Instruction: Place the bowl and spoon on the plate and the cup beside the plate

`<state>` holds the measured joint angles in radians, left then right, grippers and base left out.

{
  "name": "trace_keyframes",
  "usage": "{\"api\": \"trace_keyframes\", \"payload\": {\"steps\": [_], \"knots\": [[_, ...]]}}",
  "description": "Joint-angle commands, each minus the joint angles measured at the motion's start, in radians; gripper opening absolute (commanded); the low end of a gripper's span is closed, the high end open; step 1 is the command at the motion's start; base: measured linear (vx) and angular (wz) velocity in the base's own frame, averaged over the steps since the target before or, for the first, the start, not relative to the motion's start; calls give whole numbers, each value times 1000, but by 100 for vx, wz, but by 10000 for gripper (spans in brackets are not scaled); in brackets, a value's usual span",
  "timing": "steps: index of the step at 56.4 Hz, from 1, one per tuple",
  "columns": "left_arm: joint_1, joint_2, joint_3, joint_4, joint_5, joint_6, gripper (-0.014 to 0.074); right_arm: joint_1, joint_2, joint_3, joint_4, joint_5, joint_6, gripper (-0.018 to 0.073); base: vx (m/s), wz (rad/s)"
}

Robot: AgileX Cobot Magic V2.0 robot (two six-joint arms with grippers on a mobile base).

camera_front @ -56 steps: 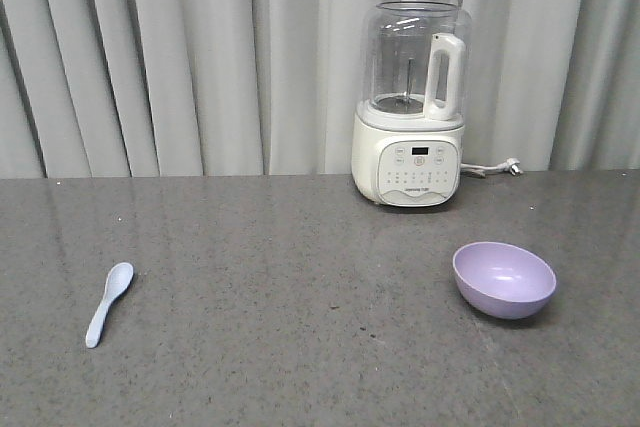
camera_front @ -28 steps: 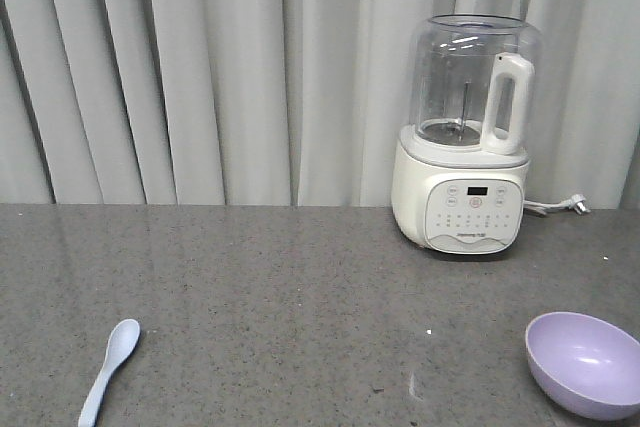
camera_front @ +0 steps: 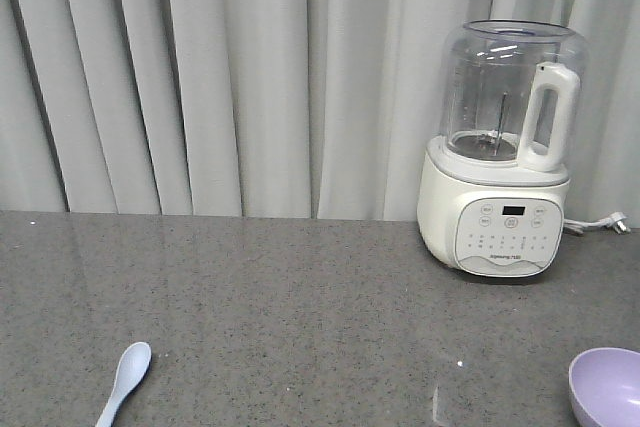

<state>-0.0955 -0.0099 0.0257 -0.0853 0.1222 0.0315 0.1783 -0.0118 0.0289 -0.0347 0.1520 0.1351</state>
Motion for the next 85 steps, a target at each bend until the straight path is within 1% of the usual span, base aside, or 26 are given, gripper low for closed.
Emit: {"api": "trace_keyframes", "payload": {"steps": [1, 26, 30, 35, 38, 40, 42, 44, 46, 48, 50, 54, 56, 61, 64, 67, 70, 75, 85], "knots": [[0, -17, -25, -3, -77, 1, -6, -5, -4, 5, -13, -83, -1, -8, 0, 0], [0, -17, -25, -3, -84, 1, -6, -5, -4, 5, -13, -84, -1, -8, 0, 0], [0, -17, -26, -3, -92, 1, -6, -5, -4, 5, -13, -111, -1, -8, 0, 0], [0, -17, -31, -3, -165, 1, -6, -5, -4, 5, 2, -180, 0, -8, 0, 0], [0, -17, -36, -4, -237, -6, -6, -5, -4, -3, 11, -221, 0, -8, 0, 0], [0, -17, -36, -14, -303, -23, -6, -5, -4, -17, 14, -234, 0, -8, 0, 0], [0, -17, -43, -30, -376, -56, -6, -5, -4, -39, 14, -237, 0, -8, 0, 0], [0, -16, -65, -50, -400, -92, -6, -5, -4, -77, 14, -232, 0, -8, 0, 0], [0, -15, -101, -64, -384, -123, -6, -5, -4, -124, 12, -224, -4, -8, 0, 0], [0, -11, -155, -63, -345, -122, -6, -5, -2, -172, 8, -212, -6, -8, 0, 0], [0, 8, -216, -50, -307, -107, -6, -5, 9, -239, 4, -199, -9, -8, 0, 0], [0, 63, -340, -11, -226, -50, -6, -5, 52, -374, -25, -184, -31, -8, 0, 0], [0, 111, -410, -2, -201, -32, -6, -5, 94, -450, -39, -182, -52, -8, 0, 0], [0, 252, -572, -2, -157, -25, -6, -5, 221, -617, -82, -161, -79, -8, 0, 0], [0, 350, -662, -2, -150, -21, -6, -5, 320, -706, -107, -144, -99, -8, 0, 0], [0, 443, -728, -2, -146, 4, -6, -5, 396, -774, -128, -135, -114, -8, 0, 0], [0, 525, -772, -2, -152, 27, -6, -5, 471, -814, -129, -137, -113, -8, 0, 0], [0, 621, -801, -3, -161, 29, -6, -5, 564, -837, -129, -135, -106, -8, 0, 0], [0, 684, -800, -4, -176, 29, -2, -5, 635, -832, -122, -108, -101, -6, 0, 0]]}}
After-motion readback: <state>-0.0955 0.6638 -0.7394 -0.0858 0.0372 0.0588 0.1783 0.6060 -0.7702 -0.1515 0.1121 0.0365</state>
